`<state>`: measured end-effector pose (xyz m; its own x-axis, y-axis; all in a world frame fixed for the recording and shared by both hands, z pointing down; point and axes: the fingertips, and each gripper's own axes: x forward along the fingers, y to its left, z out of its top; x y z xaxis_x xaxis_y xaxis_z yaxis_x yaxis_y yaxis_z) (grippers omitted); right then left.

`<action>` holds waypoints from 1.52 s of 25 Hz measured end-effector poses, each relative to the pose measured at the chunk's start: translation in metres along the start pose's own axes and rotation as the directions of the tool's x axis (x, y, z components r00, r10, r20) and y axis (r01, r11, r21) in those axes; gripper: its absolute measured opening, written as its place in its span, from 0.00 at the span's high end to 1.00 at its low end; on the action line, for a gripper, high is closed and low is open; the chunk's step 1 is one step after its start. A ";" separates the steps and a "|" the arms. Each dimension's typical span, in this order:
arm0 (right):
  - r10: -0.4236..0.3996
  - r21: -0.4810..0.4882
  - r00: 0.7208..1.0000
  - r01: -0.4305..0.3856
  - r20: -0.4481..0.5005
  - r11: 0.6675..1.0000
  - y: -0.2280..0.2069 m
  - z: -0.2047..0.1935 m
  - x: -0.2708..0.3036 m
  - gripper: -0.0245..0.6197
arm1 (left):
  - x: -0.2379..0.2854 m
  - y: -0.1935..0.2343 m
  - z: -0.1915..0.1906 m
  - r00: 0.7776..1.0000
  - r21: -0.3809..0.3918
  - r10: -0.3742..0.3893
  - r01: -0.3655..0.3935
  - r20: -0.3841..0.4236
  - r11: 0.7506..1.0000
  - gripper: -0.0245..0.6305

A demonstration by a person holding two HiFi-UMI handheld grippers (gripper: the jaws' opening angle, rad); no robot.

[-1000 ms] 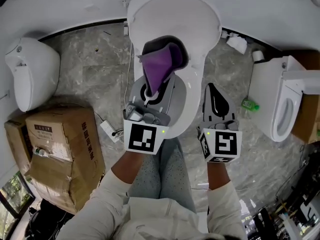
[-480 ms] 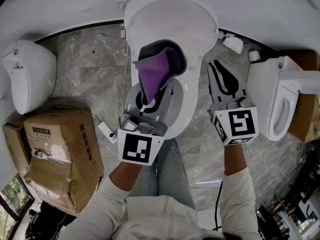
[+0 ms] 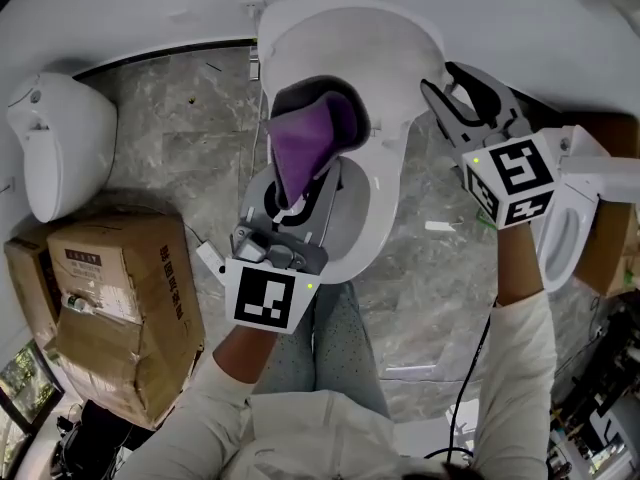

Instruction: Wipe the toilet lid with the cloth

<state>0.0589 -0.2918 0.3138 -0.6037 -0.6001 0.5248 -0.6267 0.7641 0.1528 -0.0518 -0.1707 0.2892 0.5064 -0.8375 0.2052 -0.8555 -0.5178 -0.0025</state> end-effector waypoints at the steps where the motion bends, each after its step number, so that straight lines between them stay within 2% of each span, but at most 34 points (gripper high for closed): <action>1: 0.004 -0.011 1.000 -0.004 -0.018 1.000 -0.005 -0.001 0.004 0.72 | 0.001 0.000 0.001 1.000 -0.003 -0.002 0.002 -0.001 1.000 0.89; 6: 0.035 -0.054 0.994 -0.041 -0.105 0.998 -0.021 0.001 0.019 0.72 | 0.003 0.001 0.009 1.000 -0.006 -0.007 0.007 0.004 1.000 0.89; 13: 0.081 -0.147 0.968 -0.119 -0.237 0.982 -0.028 0.013 0.045 0.71 | -0.001 0.002 0.017 1.000 -0.010 0.002 -0.002 0.009 1.000 0.89; 18: 0.151 -0.156 0.930 -0.212 -0.334 0.965 -0.029 0.008 0.060 0.71 | -0.005 0.002 0.017 1.000 -0.004 0.006 -0.006 0.010 1.000 0.89; 20: 0.142 -0.178 0.921 -0.218 -0.363 0.959 -0.030 0.006 0.064 0.71 | -0.008 0.001 0.017 1.000 -0.004 0.005 -0.005 0.009 1.000 0.89; 27: 0.146 -0.233 0.888 -0.268 -0.437 0.935 -0.021 0.004 0.083 0.71 | -0.015 -0.004 0.012 1.000 -0.001 -0.010 0.010 -0.001 1.000 0.89; 29: 0.137 -0.255 0.882 -0.274 -0.451 0.927 -0.021 0.004 0.083 0.77 | -0.017 -0.005 0.012 1.000 0.007 -0.012 0.012 -0.002 1.000 0.89; 30: 0.132 -0.265 0.881 -0.274 -0.454 0.924 -0.022 0.005 0.082 0.81 | -0.018 -0.005 0.013 1.000 0.006 -0.012 0.012 -0.001 1.000 0.89; 38: 0.124 -0.329 0.892 -0.285 -0.436 0.900 -0.002 0.005 0.061 0.83 | -0.028 -0.003 0.020 1.000 0.015 -0.002 0.002 0.020 1.000 0.89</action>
<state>0.0206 -0.3307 0.3417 -0.4009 -0.3374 0.8517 -0.2299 0.9370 0.2630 -0.0609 -0.1492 0.2636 0.5101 -0.8400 0.1851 -0.8530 -0.5216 -0.0164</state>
